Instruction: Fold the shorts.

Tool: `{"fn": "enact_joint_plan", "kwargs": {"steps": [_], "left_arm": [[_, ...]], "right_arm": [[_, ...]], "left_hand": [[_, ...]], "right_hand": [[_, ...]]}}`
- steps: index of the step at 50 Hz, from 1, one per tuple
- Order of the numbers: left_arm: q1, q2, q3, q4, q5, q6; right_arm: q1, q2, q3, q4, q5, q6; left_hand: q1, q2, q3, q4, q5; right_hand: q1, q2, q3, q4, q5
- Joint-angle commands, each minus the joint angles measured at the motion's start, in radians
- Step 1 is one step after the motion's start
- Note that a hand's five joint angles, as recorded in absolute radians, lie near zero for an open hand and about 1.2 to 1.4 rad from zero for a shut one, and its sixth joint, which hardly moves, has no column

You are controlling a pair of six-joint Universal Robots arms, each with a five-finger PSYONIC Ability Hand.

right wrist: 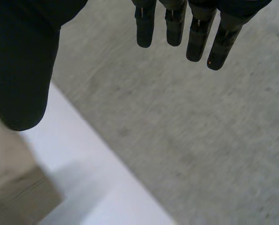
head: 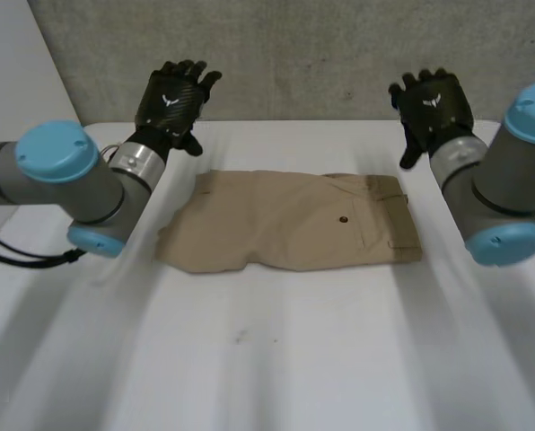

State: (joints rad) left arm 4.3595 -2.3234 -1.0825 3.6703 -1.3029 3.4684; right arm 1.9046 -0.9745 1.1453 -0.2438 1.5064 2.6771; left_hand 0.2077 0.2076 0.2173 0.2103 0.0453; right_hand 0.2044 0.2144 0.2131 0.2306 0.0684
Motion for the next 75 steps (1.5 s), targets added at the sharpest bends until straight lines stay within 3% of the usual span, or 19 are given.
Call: {"fn": "enact_joint_plan", "kwargs": {"steps": [1, 11, 24, 26, 27, 29, 34, 37, 46, 49, 53, 57, 62, 68, 70, 72, 73, 75], "left_arm": [[-0.001, 0.104, -0.223, -0.059, 0.004, 0.001], [-0.003, 0.075, -0.246, -0.234, -0.006, -0.002], [-0.008, 0.087, -0.269, -0.245, -0.041, -0.005], [-0.008, 0.087, -0.274, -0.245, -0.041, -0.005], [-0.009, 0.088, -0.277, -0.245, -0.041, -0.005], [-0.009, 0.091, -0.281, -0.245, -0.041, -0.005], [-0.008, 0.102, -0.289, -0.246, -0.041, -0.005], [0.002, 0.124, -0.303, -0.250, -0.041, -0.005], [0.018, 0.200, -0.382, -0.250, -0.041, -0.005], [0.029, 0.229, -0.413, -0.250, -0.039, -0.005], [0.031, 0.260, -0.444, -0.250, -0.038, -0.005], [0.029, 0.272, -0.462, -0.248, -0.039, -0.005], [0.028, 0.295, -0.482, -0.248, -0.039, -0.006], [0.022, 0.305, -0.490, -0.248, -0.039, -0.006], [0.019, 0.306, -0.488, -0.248, -0.038, -0.006], [0.017, 0.306, -0.487, -0.245, -0.038, -0.006], [0.014, 0.306, -0.485, -0.243, -0.038, -0.006], [0.011, 0.308, -0.473, -0.242, -0.038, -0.006]], "right_arm": [[-0.012, -0.082, 0.191, 0.144, -0.020, 0.029], [-0.087, -0.041, 0.286, 0.198, -0.147, 0.125], [-0.093, 0.111, 0.238, 0.100, -0.143, 0.112], [-0.097, 0.125, 0.231, 0.095, -0.141, 0.112], [-0.108, 0.134, 0.225, 0.089, -0.138, 0.112], [-0.120, 0.138, 0.221, 0.083, -0.130, 0.112], [-0.154, 0.137, 0.221, 0.061, -0.080, 0.092], [-0.185, 0.099, 0.225, 0.064, -0.019, 0.026], [-0.266, 0.010, 0.215, 0.106, 0.006, -0.302], [-0.230, -0.023, 0.197, 0.107, -0.002, -0.347], [-0.083, -0.036, 0.122, 0.109, -0.041, -0.361], [0.057, -0.018, 0.077, 0.109, -0.142, -0.372], [0.232, 0.065, 0.073, 0.109, -0.340, -0.431], [0.329, 0.135, 0.080, 0.144, -0.405, -0.522], [0.330, 0.177, 0.067, 0.184, -0.390, -0.548], [0.327, 0.184, 0.059, 0.202, -0.371, -0.553], [0.327, 0.186, 0.056, 0.210, -0.358, -0.545], [0.329, 0.166, 0.053, 0.207, -0.341, -0.536]], "left_hand": [[0.026, 0.026, 0.017, 0.024, 0.014], [0.026, 0.026, 0.017, 0.024, 0.014], [0.023, 0.024, 0.014, 0.021, 0.011], [0.023, 0.024, 0.014, 0.021, 0.011], [0.023, 0.024, 0.014, 0.021, 0.011], [0.023, 0.024, 0.014, 0.021, 0.011], [0.023, 0.024, 0.014, 0.021, 0.011], [0.021, 0.021, 0.011, 0.018, 0.008], [0.015, 0.015, 0.005, 0.012, 0.003], [0.012, 0.012, 0.002, 0.009, 0.000], [0.009, 0.009, -0.001, 0.006, -0.003], [0.006, 0.006, -0.004, 0.003, -0.006], [0.003, 0.003, -0.007, 0.000, -0.009], [0.003, 0.003, -0.007, 0.000, -0.009], [-0.003, -0.003, -0.013, -0.006, -0.015], [-0.006, -0.006, -0.016, -0.009, -0.018], [-0.006, -0.006, -0.016, -0.009, -0.018], [-0.006, -0.006, -0.016, -0.009, -0.018]], "right_hand": [[-0.008, -0.018, -0.017, -0.034, -0.046], [0.194, 0.184, 0.186, 0.168, 0.156], [0.468, 0.457, 0.459, 0.441, 0.429], [0.587, 0.577, 0.579, 0.561, 0.549], [0.876, 0.866, 0.867, 0.850, 0.837], [1.190, 1.180, 1.182, 1.164, 1.152], [1.192, 1.182, 1.183, 1.166, 1.153], [1.192, 1.182, 1.183, 1.166, 1.153], [1.192, 1.182, 1.183, 1.166, 1.153], [1.192, 1.182, 1.183, 1.166, 1.153], [1.192, 1.182, 1.183, 1.166, 1.153], [1.192, 1.182, 1.183, 1.166, 1.153], [1.192, 1.182, 1.183, 1.166, 1.153], [1.192, 1.182, 1.183, 1.166, 1.153], [0.895, 0.885, 0.887, 0.869, 0.857], [0.455, 0.445, 0.447, 0.429, 0.417], [0.122, 0.112, 0.113, 0.096, 0.083], [-0.030, -0.040, -0.039, -0.056, -0.068]]}}
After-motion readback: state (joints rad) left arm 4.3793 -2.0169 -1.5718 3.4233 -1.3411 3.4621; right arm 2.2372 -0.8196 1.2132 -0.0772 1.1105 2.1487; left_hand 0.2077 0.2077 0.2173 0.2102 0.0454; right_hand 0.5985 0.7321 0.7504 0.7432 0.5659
